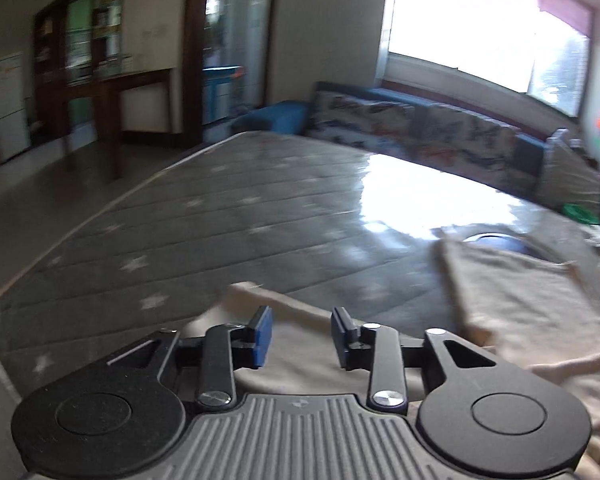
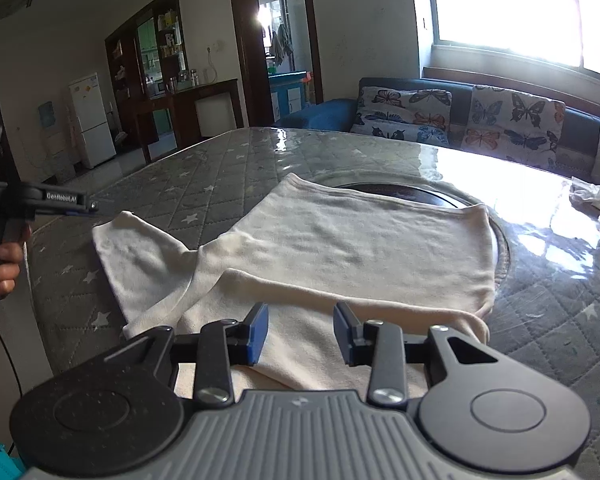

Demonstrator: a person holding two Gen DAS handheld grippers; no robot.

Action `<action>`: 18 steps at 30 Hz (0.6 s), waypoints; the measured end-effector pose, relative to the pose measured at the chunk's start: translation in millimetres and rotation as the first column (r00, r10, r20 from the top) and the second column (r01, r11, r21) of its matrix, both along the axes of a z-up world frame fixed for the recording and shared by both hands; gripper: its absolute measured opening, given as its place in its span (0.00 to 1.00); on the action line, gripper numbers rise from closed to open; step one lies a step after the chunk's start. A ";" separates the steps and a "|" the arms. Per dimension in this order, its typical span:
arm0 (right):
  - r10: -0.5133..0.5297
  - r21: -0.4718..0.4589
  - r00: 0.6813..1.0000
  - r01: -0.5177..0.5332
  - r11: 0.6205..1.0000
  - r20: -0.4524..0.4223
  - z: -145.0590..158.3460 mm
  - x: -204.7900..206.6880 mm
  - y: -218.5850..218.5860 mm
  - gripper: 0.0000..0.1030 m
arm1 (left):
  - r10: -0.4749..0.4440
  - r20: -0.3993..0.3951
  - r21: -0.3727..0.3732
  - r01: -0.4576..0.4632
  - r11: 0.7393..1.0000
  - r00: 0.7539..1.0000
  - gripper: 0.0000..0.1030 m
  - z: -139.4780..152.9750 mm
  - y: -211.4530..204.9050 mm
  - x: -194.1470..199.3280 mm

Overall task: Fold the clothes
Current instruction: 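Lower the folded side onto the body and open the left gripper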

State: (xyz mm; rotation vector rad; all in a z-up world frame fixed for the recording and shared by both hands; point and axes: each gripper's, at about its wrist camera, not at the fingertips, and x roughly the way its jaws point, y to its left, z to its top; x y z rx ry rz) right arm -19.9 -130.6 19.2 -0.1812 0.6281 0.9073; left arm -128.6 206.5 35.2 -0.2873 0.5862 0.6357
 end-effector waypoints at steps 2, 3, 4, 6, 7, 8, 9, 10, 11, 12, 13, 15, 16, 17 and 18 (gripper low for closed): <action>0.008 -0.005 1.000 -0.008 1.000 -0.001 -0.4 -0.7 3.6 0.36 | 0.068 -0.016 -0.004 -0.068 0.998 0.998 0.45 -8.2 14.4 -6.8; 0.012 -0.008 1.000 -0.012 1.000 -0.001 -0.6 -1.2 5.5 0.36 | 0.089 -0.021 -0.011 -0.089 0.996 0.996 0.46 -11.3 20.2 -8.2; 0.016 -0.012 1.000 -0.016 1.000 0.000 -0.6 -1.7 7.2 0.36 | 0.104 -0.026 -0.019 -0.105 0.994 0.994 0.46 -14.4 25.3 -9.0; 0.021 -0.021 1.000 -0.021 1.000 0.004 -0.4 -3.0 10.3 0.36 | 0.116 -0.039 -0.040 -0.118 0.992 0.992 0.46 -20.5 32.8 -8.5; 0.022 -0.023 1.000 -0.022 1.000 0.005 -0.9 -4.4 10.8 0.36 | 0.119 -0.042 -0.046 -0.121 0.992 0.992 0.46 -23.0 35.1 -7.7; 0.023 -0.025 1.000 -0.022 0.999 0.007 -0.8 -5.1 11.2 0.36 | 0.126 -0.045 -0.048 -0.128 0.991 0.991 0.46 -25.2 36.7 -7.0; 0.024 -0.027 1.000 -0.023 0.999 0.009 -0.5 -5.5 11.8 0.37 | 0.137 -0.049 -0.051 -0.139 0.989 0.989 0.46 -27.1 38.6 -6.0; 0.025 -0.030 1.000 -0.024 0.999 0.011 -0.1 -6.0 12.4 0.38 | 0.147 -0.051 -0.060 -0.150 0.987 0.988 0.46 -28.8 40.9 -5.1; 0.026 -0.032 1.000 -0.025 0.999 0.013 0.3 -6.4 12.9 0.38 | 0.151 -0.047 -0.063 -0.154 0.986 0.987 0.44 -29.7 41.9 -5.1; 0.027 -0.034 1.000 -0.026 0.999 0.016 0.6 -6.9 13.5 0.39 | 0.153 -0.044 -0.057 -0.155 0.986 0.987 0.42 -30.0 41.5 -5.1; 0.027 -0.036 0.999 -0.027 0.999 0.017 0.8 -7.1 13.7 0.39 | 0.154 -0.043 -0.052 -0.156 0.986 0.987 0.38 -30.3 41.2 -4.8; 0.028 -0.038 0.999 -0.027 0.999 0.017 0.7 -7.0 13.7 0.39 | 0.147 -0.035 -0.055 -0.149 0.987 0.989 0.20 -31.0 42.1 -4.9; 0.026 -0.038 1.000 -0.026 0.999 0.016 0.4 -6.9 13.6 0.39 | 0.141 -0.028 -0.063 -0.142 0.988 0.990 0.17 -31.0 43.0 -5.3; 0.025 -0.037 1.000 -0.025 0.999 0.016 0.3 -6.8 13.2 0.39 | 0.131 -0.017 -0.079 -0.132 0.988 0.991 0.10 -30.5 43.9 -6.6; 0.024 -0.037 1.000 -0.023 0.999 0.016 0.1 -6.9 12.6 0.39 | 0.120 0.000 -0.091 -0.119 0.989 0.993 0.10 -29.3 43.3 -8.7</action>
